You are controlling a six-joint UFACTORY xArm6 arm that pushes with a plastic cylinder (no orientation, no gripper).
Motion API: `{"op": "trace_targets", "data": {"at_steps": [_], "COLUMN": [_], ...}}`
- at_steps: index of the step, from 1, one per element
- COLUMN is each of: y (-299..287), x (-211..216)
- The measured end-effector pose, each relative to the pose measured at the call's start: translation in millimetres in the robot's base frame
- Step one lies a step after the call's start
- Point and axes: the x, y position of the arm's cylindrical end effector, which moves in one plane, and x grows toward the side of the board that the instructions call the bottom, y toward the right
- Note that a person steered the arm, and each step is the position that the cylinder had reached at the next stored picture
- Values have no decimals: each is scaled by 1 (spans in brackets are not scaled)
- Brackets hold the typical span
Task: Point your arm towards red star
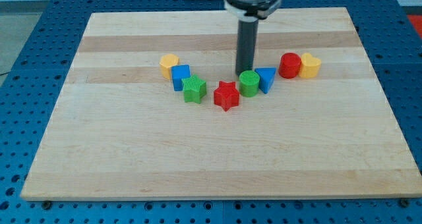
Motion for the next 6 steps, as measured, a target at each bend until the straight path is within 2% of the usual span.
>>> {"op": "trace_targets", "data": {"at_steps": [1,3,6], "y": [13,80,85], "x": [20,23,81]}}
